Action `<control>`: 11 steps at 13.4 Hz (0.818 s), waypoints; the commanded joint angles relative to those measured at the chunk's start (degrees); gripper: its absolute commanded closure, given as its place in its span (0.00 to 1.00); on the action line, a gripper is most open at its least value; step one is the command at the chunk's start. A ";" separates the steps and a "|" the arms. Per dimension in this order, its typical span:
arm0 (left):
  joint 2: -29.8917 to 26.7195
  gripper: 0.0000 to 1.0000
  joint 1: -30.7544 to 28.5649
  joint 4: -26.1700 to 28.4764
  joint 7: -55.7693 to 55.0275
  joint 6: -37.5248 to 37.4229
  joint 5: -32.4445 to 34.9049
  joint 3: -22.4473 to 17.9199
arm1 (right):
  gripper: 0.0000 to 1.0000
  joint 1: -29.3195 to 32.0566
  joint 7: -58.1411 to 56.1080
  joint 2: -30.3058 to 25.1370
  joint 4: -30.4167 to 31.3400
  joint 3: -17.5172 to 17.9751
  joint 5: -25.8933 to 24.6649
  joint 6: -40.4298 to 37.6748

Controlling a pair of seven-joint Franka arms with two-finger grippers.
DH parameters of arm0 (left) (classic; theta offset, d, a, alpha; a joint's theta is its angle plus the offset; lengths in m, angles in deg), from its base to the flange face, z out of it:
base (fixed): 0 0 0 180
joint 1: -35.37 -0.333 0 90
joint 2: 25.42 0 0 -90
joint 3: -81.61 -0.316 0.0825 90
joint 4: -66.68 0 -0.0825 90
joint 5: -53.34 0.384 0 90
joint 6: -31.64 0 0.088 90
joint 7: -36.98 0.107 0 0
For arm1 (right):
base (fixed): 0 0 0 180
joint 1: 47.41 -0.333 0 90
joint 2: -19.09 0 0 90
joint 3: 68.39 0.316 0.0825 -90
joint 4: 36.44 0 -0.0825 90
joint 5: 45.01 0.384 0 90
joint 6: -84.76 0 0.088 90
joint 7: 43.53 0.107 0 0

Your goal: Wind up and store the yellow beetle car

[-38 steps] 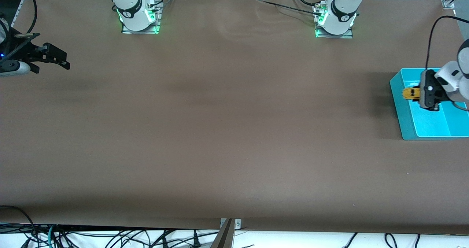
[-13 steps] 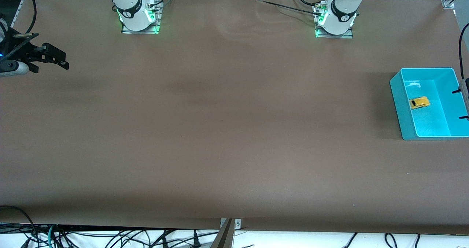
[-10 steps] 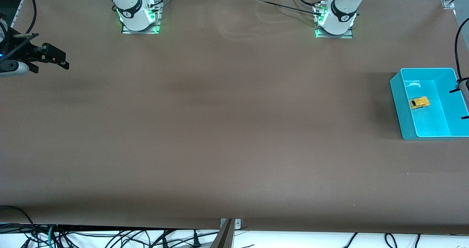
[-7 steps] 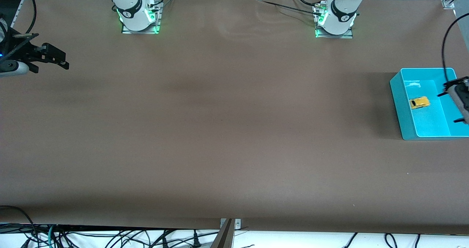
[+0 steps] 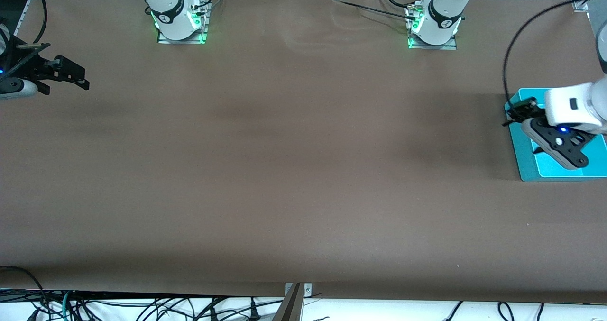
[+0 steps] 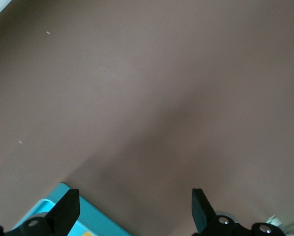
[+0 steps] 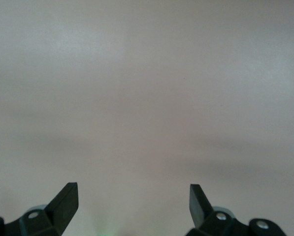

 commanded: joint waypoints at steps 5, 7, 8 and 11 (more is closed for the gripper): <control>-10.38 0.00 26.01 3.57 -29.92 -1.67 -6.99 -24.89 | 0.00 -0.03 0.81 0.44 -1.19 -0.14 0.52 -1.07; -12.84 0.00 32.36 6.54 -32.65 0.34 -7.09 -34.13 | 0.00 -0.03 0.81 0.44 -1.19 -0.14 0.52 -1.07; -14.33 0.00 32.91 9.95 -34.06 3.14 -7.44 -36.35 | 0.00 -0.03 0.81 0.44 -1.19 -0.14 0.52 -1.07; -16.46 0.00 32.82 14.47 -35.30 5.80 -6.92 -36.64 | 0.00 -0.03 0.81 0.44 -1.19 -0.06 0.52 -1.07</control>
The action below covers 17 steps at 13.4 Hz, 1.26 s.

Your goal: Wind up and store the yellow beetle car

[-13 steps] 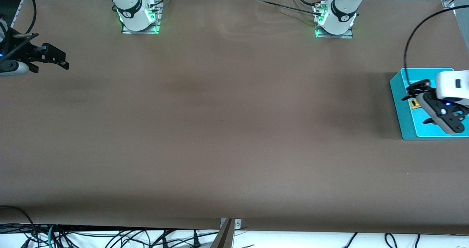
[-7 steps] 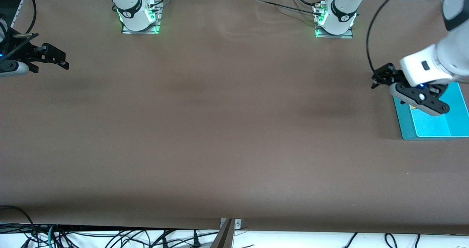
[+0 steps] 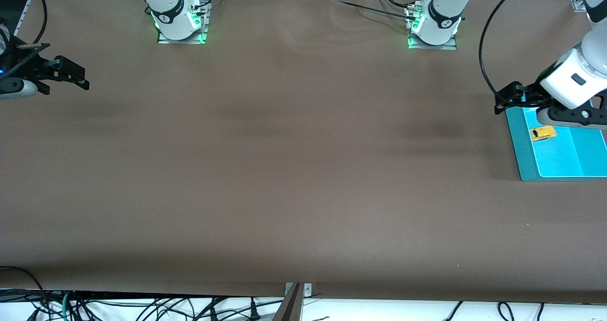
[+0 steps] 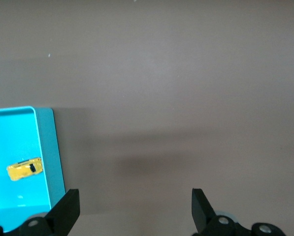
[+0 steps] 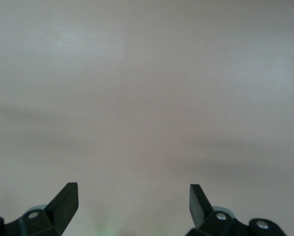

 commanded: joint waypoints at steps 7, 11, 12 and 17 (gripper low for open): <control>-4.75 0.00 -0.88 4.59 -1.35 -0.31 -0.87 1.32 | 0.00 -0.04 0.79 0.35 -1.20 -0.05 0.51 -1.15; -5.28 0.00 -3.42 5.03 -1.52 0.04 -0.88 4.56 | 0.00 -0.04 0.79 0.35 -1.20 -0.14 0.60 -1.15; -5.54 0.00 -3.51 5.20 -1.52 -0.05 -0.79 4.92 | 0.00 -0.04 0.79 0.35 -1.20 -0.14 0.52 -1.15; -5.02 0.00 -3.43 4.50 -1.96 -0.31 -0.70 4.92 | 0.00 -0.04 0.88 0.35 -1.11 -0.05 0.52 -1.15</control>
